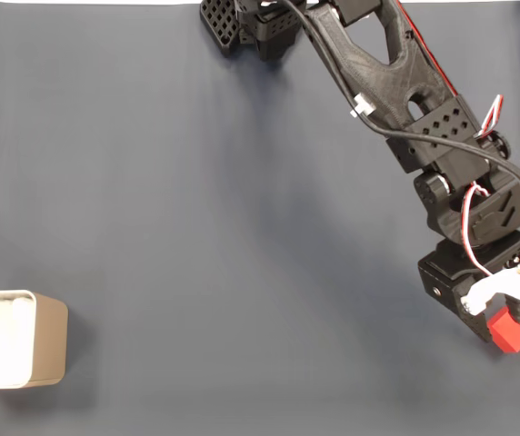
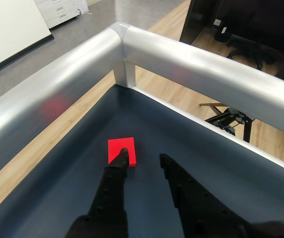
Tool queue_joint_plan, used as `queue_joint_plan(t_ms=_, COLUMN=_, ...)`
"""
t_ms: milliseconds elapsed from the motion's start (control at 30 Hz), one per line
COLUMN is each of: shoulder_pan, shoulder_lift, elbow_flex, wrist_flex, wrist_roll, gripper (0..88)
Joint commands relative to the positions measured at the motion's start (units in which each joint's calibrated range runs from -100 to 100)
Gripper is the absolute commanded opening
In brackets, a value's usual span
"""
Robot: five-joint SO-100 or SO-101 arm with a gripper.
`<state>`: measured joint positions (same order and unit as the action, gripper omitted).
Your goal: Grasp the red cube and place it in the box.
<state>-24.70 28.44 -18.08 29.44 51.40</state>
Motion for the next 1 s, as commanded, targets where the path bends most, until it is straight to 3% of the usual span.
queue_joint_plan(t_ms=0, shoulder_pan=0.8, shoulder_lift=-5.2, elbow_flex=-0.3, wrist_flex=-0.3, wrist_roll=0.3, gripper=15.9)
queue_joint_plan(t_ms=367, shoulder_pan=-0.2, shoulder_lift=-3.4, elbow_flex=-1.2, wrist_flex=-2.4, wrist_roll=-0.6, gripper=31.1)
queue_joint_plan(t_ms=967, shoulder_pan=-1.3, shoulder_lift=3.7, elbow_flex=-6.7, wrist_flex=-2.9, wrist_roll=0.6, gripper=37.2)
